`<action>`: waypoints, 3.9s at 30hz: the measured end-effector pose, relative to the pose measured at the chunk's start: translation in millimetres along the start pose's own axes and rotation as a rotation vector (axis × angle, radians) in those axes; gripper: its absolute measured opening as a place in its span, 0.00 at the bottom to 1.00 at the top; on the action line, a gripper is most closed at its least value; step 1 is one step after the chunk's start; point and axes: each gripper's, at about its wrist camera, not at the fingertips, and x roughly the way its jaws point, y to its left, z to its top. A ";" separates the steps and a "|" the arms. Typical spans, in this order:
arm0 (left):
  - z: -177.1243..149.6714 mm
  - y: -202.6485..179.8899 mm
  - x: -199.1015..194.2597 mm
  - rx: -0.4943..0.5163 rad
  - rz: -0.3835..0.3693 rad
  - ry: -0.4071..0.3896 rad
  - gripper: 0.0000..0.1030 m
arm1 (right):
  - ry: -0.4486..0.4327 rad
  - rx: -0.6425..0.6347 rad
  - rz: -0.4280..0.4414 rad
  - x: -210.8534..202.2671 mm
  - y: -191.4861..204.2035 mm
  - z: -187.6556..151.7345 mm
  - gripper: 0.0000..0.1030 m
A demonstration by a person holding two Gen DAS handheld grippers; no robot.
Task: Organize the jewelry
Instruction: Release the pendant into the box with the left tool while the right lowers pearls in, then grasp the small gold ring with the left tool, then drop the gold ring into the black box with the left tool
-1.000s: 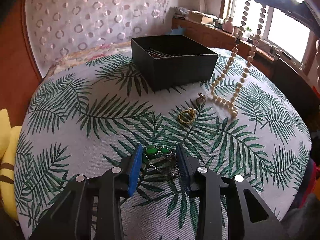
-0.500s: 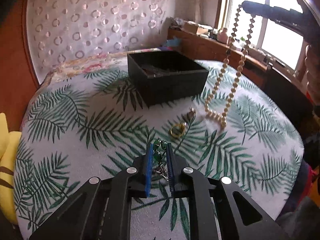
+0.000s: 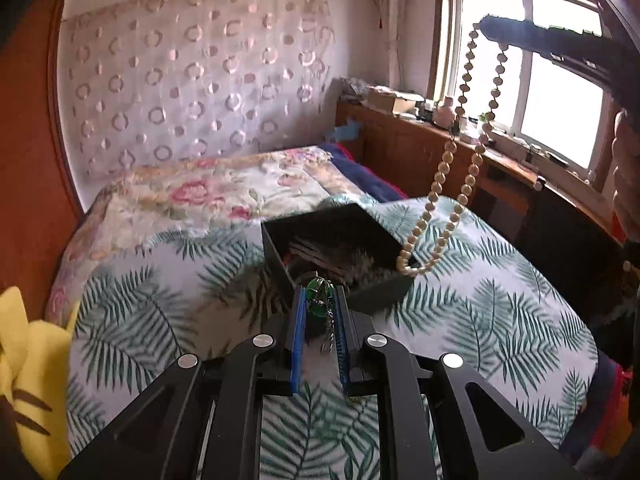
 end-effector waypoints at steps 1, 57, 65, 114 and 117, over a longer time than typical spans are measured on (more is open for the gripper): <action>3.6 0.5 0.8 -0.001 0.001 -0.007 0.12 | -0.006 -0.002 -0.007 0.9 -1.4 3.7 0.08; -25.1 2.3 33.8 -0.019 0.056 0.071 0.92 | 0.391 0.116 0.222 87.5 33.8 -165.8 0.29; -51.5 10.9 28.1 -0.039 0.067 0.115 0.92 | 0.460 0.102 0.258 112.0 57.6 -181.6 0.29; -22.5 -31.7 44.4 0.075 0.008 0.121 0.18 | 0.313 0.203 0.175 98.0 6.7 -144.7 0.08; -7.0 -25.9 46.2 0.056 0.013 0.098 0.18 | 0.307 0.213 0.173 104.6 3.2 -138.5 0.08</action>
